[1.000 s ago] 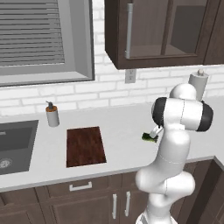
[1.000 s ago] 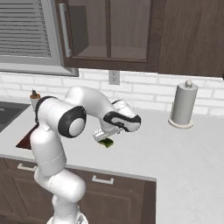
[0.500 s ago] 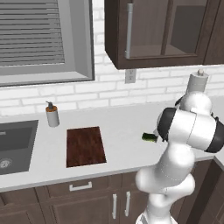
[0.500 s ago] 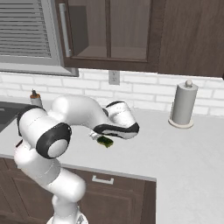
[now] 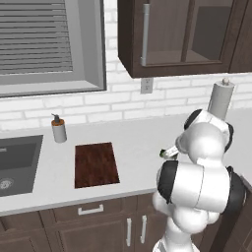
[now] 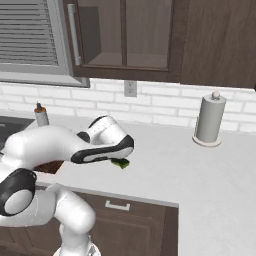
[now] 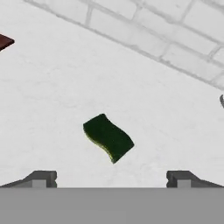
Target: Pick up the sponge from the counter and clean the cutting board by briefly scrubbing or pressing down on the cutting board. Once finished, release the sponge.
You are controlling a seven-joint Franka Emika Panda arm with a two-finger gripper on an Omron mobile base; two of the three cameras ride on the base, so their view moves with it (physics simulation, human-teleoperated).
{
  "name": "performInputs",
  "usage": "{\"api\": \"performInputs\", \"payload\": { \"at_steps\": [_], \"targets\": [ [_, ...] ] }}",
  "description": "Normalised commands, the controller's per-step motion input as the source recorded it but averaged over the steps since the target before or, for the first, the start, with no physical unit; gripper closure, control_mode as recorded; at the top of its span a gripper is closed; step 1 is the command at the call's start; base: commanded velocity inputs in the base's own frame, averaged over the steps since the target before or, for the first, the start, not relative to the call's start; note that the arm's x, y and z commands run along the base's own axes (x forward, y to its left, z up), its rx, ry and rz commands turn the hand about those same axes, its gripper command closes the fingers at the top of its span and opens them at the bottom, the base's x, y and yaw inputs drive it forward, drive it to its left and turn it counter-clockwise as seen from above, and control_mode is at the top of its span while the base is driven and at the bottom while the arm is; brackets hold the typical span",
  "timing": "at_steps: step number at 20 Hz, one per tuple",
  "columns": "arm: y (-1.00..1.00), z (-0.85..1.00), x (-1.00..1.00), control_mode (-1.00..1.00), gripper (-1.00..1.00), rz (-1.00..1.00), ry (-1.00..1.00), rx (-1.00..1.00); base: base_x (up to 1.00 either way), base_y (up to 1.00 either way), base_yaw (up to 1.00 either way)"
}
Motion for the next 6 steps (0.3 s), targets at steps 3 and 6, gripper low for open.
{"api": "performInputs", "payload": {
  "at_steps": [3,6],
  "targets": [
    [0.13,1.00,-0.58,-1.00,-1.00,-0.03,0.30,0.20,0.00,0.00,0.00],
    [0.01,1.00,-0.59,-1.00,-1.00,-0.01,0.19,0.17,0.00,0.00,0.00]
  ]
}}
